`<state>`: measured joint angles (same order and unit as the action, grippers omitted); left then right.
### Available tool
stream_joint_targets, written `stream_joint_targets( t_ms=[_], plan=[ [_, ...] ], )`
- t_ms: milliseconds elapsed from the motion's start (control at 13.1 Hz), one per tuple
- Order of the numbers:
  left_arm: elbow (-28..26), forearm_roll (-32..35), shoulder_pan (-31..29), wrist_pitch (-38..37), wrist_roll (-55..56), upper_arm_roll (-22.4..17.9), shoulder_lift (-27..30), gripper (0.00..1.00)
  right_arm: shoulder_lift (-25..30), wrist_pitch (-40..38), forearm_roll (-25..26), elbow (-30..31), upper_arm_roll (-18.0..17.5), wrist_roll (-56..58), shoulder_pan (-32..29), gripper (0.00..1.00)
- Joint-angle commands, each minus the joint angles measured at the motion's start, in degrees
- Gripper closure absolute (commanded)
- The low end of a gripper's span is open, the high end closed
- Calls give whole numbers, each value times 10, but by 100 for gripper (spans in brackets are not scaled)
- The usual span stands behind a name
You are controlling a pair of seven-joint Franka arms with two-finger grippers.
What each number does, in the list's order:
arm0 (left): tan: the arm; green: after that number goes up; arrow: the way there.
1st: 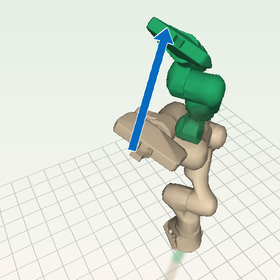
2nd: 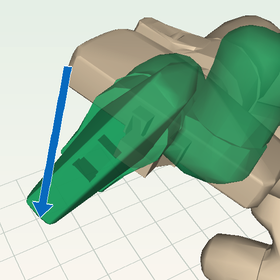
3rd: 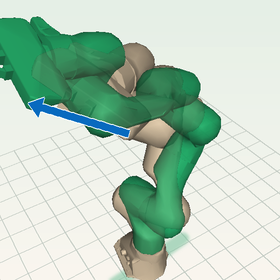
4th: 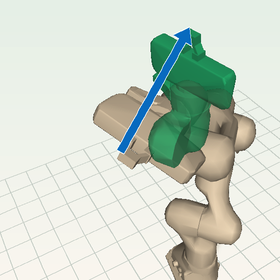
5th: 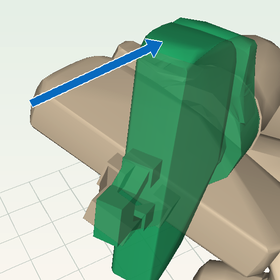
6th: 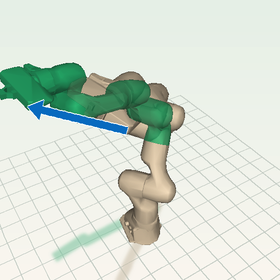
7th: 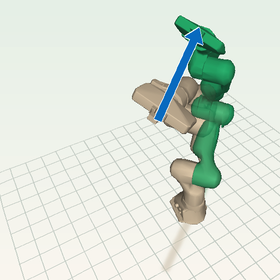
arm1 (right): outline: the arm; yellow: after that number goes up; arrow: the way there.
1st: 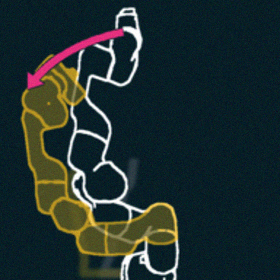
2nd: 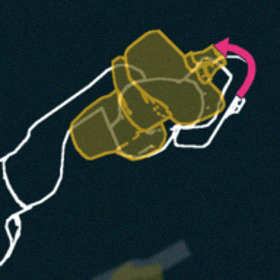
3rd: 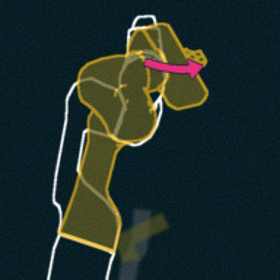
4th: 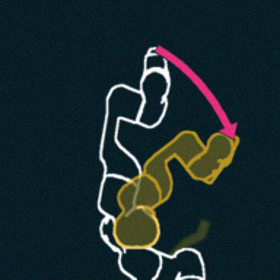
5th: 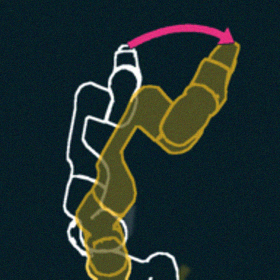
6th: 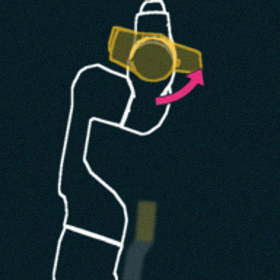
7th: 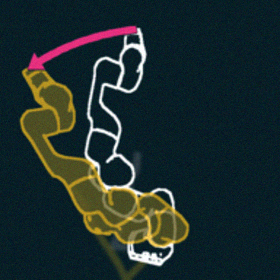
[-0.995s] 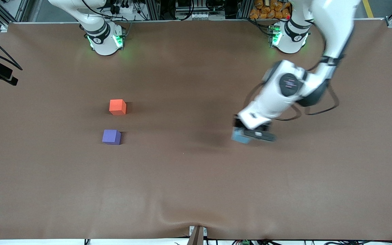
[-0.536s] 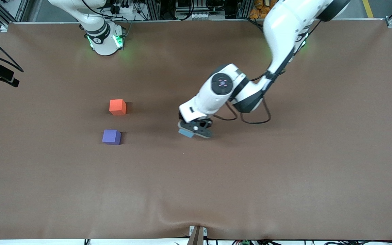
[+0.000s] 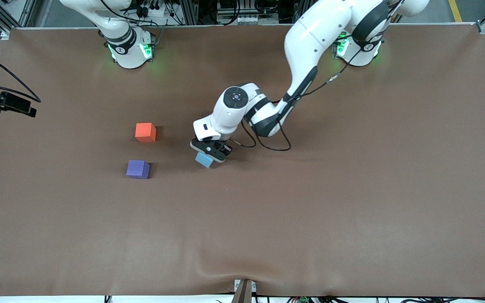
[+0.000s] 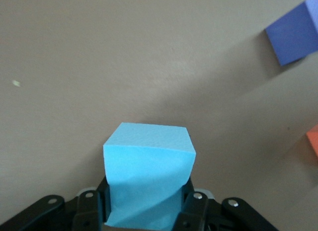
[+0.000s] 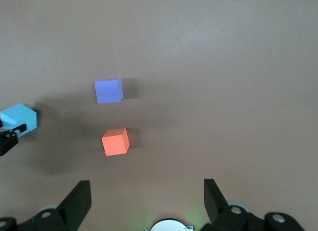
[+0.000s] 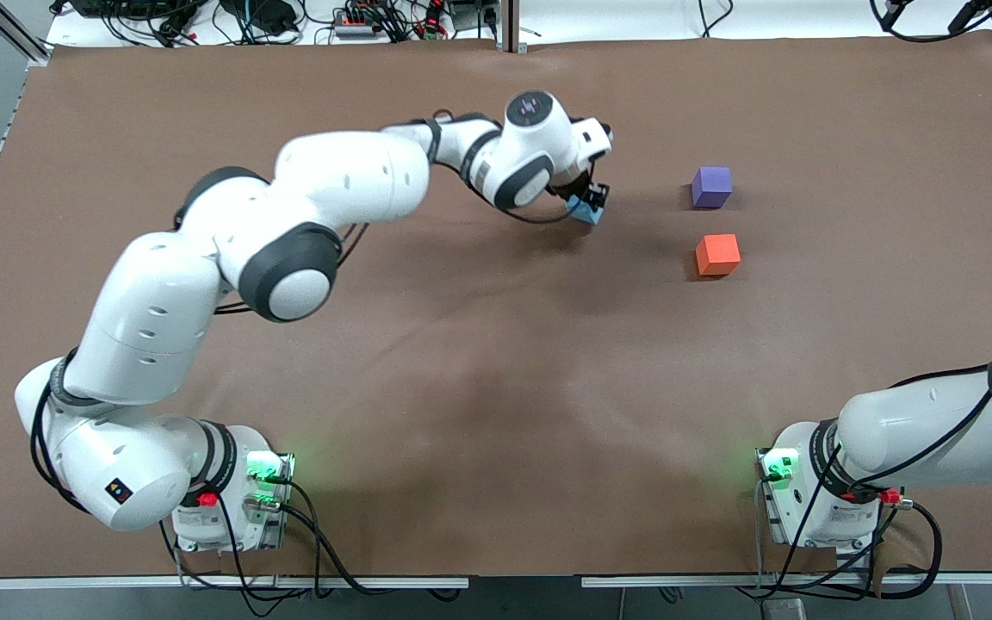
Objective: Place blue block between orange and purple blocks
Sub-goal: 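Set the cube down mid-table with the left gripper while the right gripper approaches, then grasp the light blue cube with the right gripper while the left gripper withdraws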
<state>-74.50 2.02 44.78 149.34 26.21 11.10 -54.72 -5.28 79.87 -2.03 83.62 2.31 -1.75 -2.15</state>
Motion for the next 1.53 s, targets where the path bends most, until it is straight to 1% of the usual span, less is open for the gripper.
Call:
stream_joint_targets(
  t_ms=[0,153,230,306,459,536,689,842,919,1072,1149,1302,1378,1455],
  plan=[
    [24,-6,8,11,16,-12,-18,1,-24,-11,-25,-10,-10,3,-2,0],
    [23,-7,8,3,19,-11,13,0,-45,-6,-72,-11,-9,0,0,0],
    [17,-7,4,-35,19,-11,36,0,-56,-4,-82,-13,-9,0,2,0],
    [19,-7,1,-99,18,-11,68,0,-62,2,-82,-14,-10,0,8,0],
    [16,-7,-14,-204,18,-12,133,0,-73,24,-79,-15,-9,-17,41,0],
    [16,-1,-35,-273,14,-12,171,0,-75,46,-83,-14,-10,-44,56,0],
    [16,1,-98,-420,8,-12,245,0,-87,79,-82,-14,-9,-100,99,0],
    [16,1,-176,-524,5,-11,309,0,-99,110,-79,-7,-9,-122,135,0],
    [16,0,-218,-567,-4,-11,331,0,-107,121,-79,-1,-9,-132,152,0],
    [12,1,-288,-627,-55,-11,365,0,-110,166,-79,32,-9,-156,178,0],
    [2,4,-310,-652,-69,-13,376,0,-110,196,-79,58,-9,-157,192,0],
    [-13,-3,-397,-658,-78,-3,400,0,-110,262,-79,114,-9,-159,222,0],
    [-22,-2,-419,-658,-79,9,410,0,-111,293,-78,137,-9,-166,235,0],
    [-53,6,-421,-649,-74,12,431,0,-114,319,-77,154,-9,-189,245,0]
  ],
)
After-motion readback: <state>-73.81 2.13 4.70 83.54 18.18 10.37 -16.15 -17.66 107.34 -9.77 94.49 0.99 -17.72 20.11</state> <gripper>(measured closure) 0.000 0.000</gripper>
